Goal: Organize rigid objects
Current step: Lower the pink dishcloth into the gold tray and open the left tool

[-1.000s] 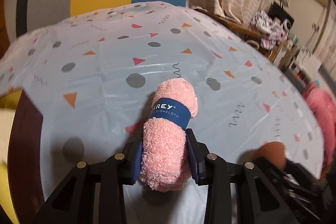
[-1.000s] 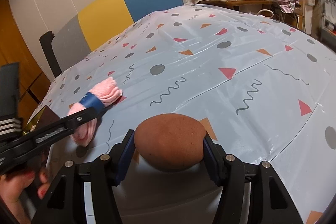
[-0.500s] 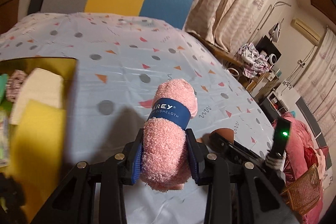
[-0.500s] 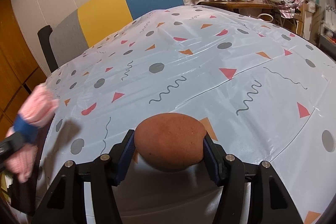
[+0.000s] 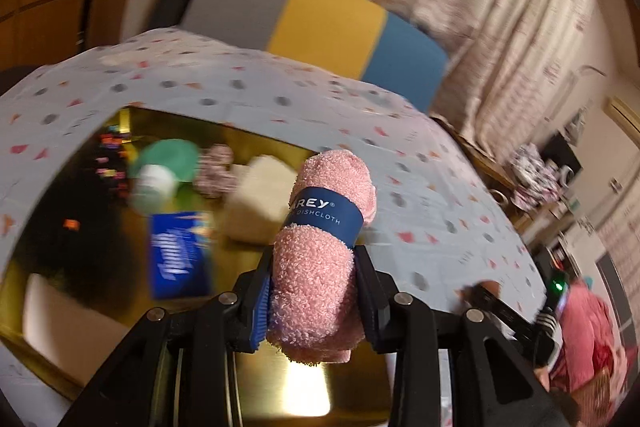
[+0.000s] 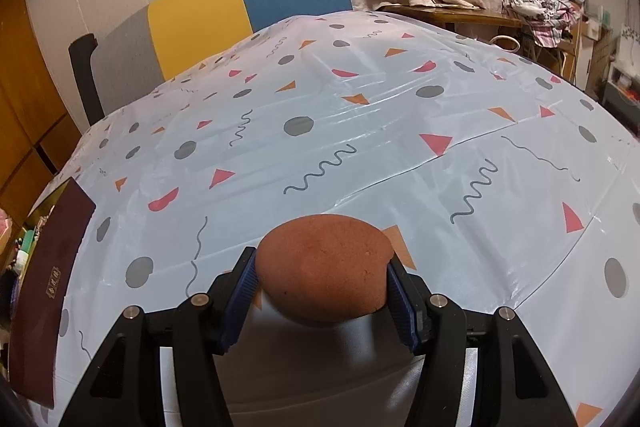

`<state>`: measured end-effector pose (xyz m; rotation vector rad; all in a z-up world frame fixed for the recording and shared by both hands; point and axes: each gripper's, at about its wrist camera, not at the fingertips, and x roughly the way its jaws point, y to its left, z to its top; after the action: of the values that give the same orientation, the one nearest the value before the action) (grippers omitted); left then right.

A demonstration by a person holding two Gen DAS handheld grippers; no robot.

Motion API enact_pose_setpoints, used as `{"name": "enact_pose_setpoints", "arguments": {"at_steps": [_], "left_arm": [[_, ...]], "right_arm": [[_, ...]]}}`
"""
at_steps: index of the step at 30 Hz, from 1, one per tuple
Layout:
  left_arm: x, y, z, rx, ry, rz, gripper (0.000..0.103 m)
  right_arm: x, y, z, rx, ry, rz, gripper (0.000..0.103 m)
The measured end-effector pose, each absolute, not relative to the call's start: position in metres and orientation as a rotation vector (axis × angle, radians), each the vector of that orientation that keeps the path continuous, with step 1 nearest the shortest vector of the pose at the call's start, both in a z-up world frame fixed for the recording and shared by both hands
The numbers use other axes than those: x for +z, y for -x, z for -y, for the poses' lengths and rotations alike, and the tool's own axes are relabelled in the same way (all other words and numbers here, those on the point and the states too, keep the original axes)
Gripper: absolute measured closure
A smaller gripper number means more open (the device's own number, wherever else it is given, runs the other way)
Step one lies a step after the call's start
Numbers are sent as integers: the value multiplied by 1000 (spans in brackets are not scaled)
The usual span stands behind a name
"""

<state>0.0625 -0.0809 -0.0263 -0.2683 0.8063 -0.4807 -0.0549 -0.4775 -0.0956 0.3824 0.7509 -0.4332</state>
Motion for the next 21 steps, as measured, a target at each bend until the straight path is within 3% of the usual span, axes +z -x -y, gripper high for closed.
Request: {"name": "enact_pose_setpoints", "arguments": {"at_steps": [9,15,21], "left_arm": [[-48,-125,55,-338,360,-897,65],[-42,-138,53,-334,389,-885,34],[-28,-103,46,-409,309,-838,33]], "right_arm": [[-96,54,475,-440,-362,-762,42],[-95,53,474,-445,-349,-766,42],[-94,52,471,-447,-333,-774,42]]}}
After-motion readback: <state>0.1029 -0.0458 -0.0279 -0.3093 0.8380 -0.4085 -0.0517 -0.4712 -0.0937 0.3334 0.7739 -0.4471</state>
